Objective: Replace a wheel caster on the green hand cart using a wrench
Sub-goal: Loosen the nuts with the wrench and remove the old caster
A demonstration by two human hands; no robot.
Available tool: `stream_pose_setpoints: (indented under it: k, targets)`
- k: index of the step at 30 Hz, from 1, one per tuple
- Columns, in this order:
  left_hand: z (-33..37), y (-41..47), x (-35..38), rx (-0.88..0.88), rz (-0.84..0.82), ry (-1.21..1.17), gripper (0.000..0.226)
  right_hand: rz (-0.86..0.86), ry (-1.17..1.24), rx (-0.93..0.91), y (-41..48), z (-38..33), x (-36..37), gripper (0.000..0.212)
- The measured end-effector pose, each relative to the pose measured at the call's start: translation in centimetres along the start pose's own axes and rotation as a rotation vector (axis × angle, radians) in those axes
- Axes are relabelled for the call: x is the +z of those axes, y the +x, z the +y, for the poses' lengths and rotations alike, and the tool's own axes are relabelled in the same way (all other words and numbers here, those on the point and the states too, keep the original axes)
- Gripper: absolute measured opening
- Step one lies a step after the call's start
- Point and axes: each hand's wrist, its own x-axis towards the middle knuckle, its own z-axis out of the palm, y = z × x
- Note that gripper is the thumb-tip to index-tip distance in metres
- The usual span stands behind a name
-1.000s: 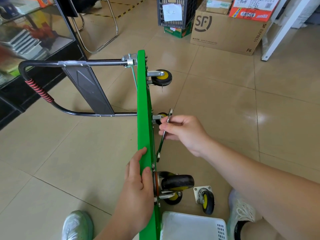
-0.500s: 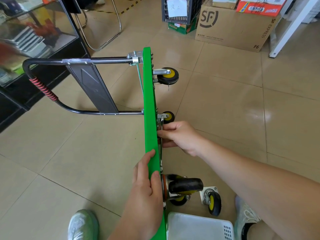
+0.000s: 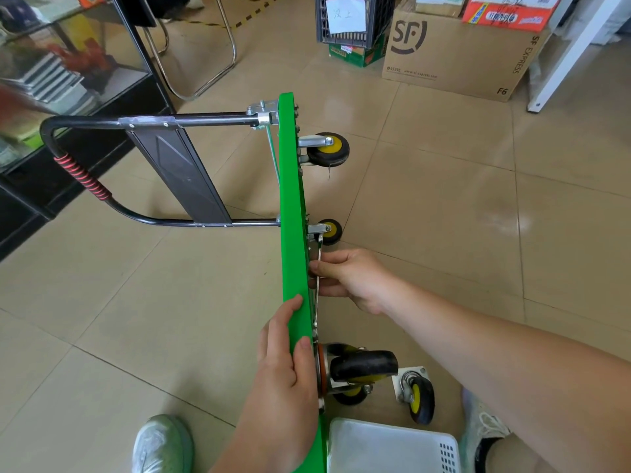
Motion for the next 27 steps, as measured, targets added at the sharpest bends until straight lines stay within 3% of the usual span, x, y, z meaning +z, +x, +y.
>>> stream_pose_setpoints:
  k: [6, 15, 22, 27]
  targets:
    - [-0.1, 0.1, 0.1, 0.008, 0.006, 0.013, 0.048, -0.010, -0.025, 0.056, 0.0, 0.6, 0.2, 0.029]
    - [0.0, 0.0, 0.1, -0.009, -0.012, -0.010, 0.049, -0.062, -0.124, -0.144, -4.6, -1.4, 0.9, 0.017]
    - [0.2, 0.1, 0.0, -0.020, -0.033, -0.018, 0.045, -0.136, -0.253, -0.280, -9.8, -1.2, 0.6, 0.019]
    - [0.3, 0.0, -0.1, -0.036, -0.036, -0.018, 0.045, -0.009, -0.173, -0.388, -10.1, -1.6, 0.4, 0.022]
